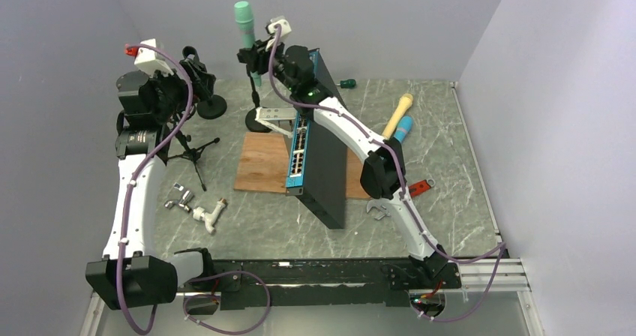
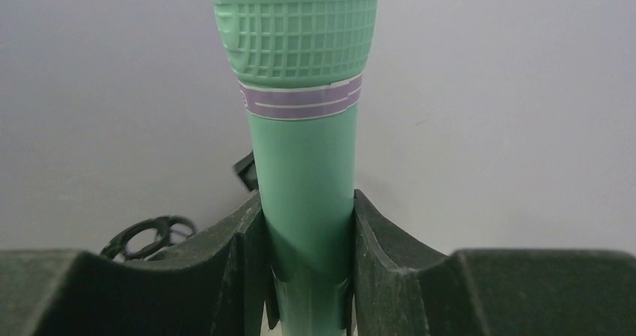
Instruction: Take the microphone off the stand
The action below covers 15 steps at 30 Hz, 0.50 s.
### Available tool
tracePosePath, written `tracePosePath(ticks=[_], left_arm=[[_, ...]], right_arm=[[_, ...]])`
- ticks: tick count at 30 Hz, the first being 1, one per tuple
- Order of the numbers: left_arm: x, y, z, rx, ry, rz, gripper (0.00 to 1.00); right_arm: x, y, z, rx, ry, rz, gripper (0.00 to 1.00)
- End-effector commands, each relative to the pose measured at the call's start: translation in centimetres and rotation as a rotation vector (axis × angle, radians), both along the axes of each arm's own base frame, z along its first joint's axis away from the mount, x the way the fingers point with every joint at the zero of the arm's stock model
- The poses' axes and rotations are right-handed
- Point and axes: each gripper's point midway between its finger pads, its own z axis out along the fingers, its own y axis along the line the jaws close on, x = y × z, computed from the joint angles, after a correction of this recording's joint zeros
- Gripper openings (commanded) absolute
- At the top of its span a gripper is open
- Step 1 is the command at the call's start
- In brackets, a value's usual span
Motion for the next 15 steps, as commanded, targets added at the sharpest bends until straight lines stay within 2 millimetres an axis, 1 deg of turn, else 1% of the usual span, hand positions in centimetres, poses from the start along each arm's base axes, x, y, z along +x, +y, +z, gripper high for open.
tracePosePath(ticks=[1,4,6,9,13,14,15], left_arm=[[-0.5,1.4,1.8,0.012,-0.06,0.046,0.94],[-0.7,1.3,2.0,-0.028,-0.072,0.026,0.94],[-0.7,1.2,2.0,-0.045,-0.076,0.008,0.94],[-0.7,1.7,1.7,-0.055,-0.069,0.024,0.94],[-0.9,3.0,2.0,-0.048,-0.072,0.067,0.94],[-1.0,3.2,2.1,-0.049,-0.073,0.071,0.94],[-1.1,3.1,2.2,-0.052,-0.076,0.068,0.94]], right_arm=[[-6.9,-1.7,14.2,0.175,-0.264,0.08,0.0],[-8.8,-1.3,15.6,0.16,-0.291,0.094,0.0],[-9.5,-1.3,16.3,0.167,-0.294,0.095,0.0],[-10.6,-1.6,17.5,0.188,-0.323,0.094,0.0],[-11.4,-1.8,18.4,0.195,-0.332,0.108,0.0],[-11.5,-1.7,18.2,0.191,-0.318,0.118,0.0],[-12.0,-1.8,18.4,0.193,-0.315,0.128,0.0]])
